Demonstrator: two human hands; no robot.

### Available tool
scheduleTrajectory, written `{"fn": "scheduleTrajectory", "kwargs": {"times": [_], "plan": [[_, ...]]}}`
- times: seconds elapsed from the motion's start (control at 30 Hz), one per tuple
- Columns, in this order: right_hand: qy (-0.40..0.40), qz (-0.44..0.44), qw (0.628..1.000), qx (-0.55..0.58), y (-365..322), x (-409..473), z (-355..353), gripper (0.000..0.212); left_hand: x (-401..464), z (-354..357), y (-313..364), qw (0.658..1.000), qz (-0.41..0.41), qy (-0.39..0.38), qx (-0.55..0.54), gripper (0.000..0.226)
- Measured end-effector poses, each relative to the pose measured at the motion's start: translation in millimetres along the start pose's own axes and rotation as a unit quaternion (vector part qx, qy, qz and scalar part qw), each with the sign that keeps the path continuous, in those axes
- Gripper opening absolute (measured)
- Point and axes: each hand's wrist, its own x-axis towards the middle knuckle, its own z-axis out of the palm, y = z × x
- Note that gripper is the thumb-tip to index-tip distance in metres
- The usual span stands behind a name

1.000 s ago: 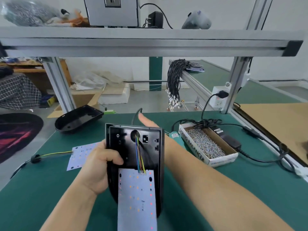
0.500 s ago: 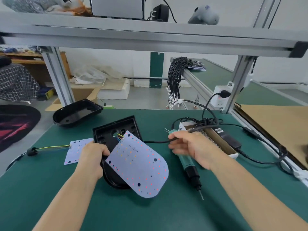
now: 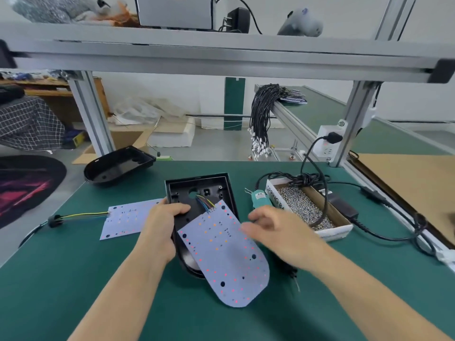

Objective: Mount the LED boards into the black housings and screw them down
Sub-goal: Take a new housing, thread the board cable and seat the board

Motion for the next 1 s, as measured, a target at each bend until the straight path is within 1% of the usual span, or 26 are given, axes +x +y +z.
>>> {"fn": "scheduleTrajectory", "kwargs": {"times": [0.07,0.13,0.2,0.27,0.33,0.4,0.43,0.5,0.57,0.63,0.67,0.77,0.87,0.93,0.97,1.0], "plan": [[-0.004,-0.011,1.0,-0.013,2,0,18,0.027,-3,3,-3,1.0,0.008,-0.01,-0.01,0.02],[0.033,-0.023,0.999,-0.023,6,1,24,0.018,-5,4,-5,1.0,0.017,-0.016,-0.019,0.019],[0.055,-0.033,0.998,-0.006,9,1,23,0.016,-5,3,-7,0.999,0.028,-0.025,-0.03,0.016],[0.078,-0.032,0.994,0.072,9,2,22,0.02,-4,3,-8,0.998,0.039,-0.039,-0.035,0.012],[0.101,-0.006,0.976,0.191,7,3,23,0.023,-4,4,-10,0.997,0.041,-0.055,-0.042,0.011],[0.125,0.023,0.952,0.279,4,4,28,0.023,-6,6,-13,0.997,0.031,-0.06,-0.044,0.022],[0.139,0.029,0.945,0.293,3,4,31,0.022,-6,7,-14,0.997,0.023,-0.059,-0.042,0.032],[0.168,0.026,0.942,0.289,0,5,37,0.021,-7,8,-17,0.998,0.015,-0.055,-0.034,0.049],[0.198,0.018,0.942,0.27,-3,8,42,0.018,-9,8,-19,0.997,0.026,-0.055,-0.038,0.061],[0.236,0.007,0.94,0.248,-4,11,43,0.014,-12,11,-19,0.996,0.046,-0.068,-0.037,0.066],[0.256,-0.002,0.938,0.232,-5,13,44,0.013,-14,13,-20,0.994,0.061,-0.081,-0.029,0.066],[0.315,-0.03,0.925,0.21,-8,14,50,0.011,-18,20,-20,0.99,0.103,-0.098,-0.011,0.052],[0.358,-0.055,0.91,0.202,-14,16,58,0.009,-17,25,-19,0.987,0.127,-0.098,-0.008,0.044],[0.36,-0.073,0.914,0.173,-16,19,57,0.009,-17,25,-20,0.985,0.138,-0.102,-0.005,0.032],[0.346,-0.079,0.923,0.15,-16,21,55,0.008,-16,24,-21,0.984,0.146,-0.103,0.001,0.022],[0.33,-0.084,0.934,0.11,-17,22,50,0.009,-16,23,-23,0.983,0.154,-0.1,0.006,0.019]]}}
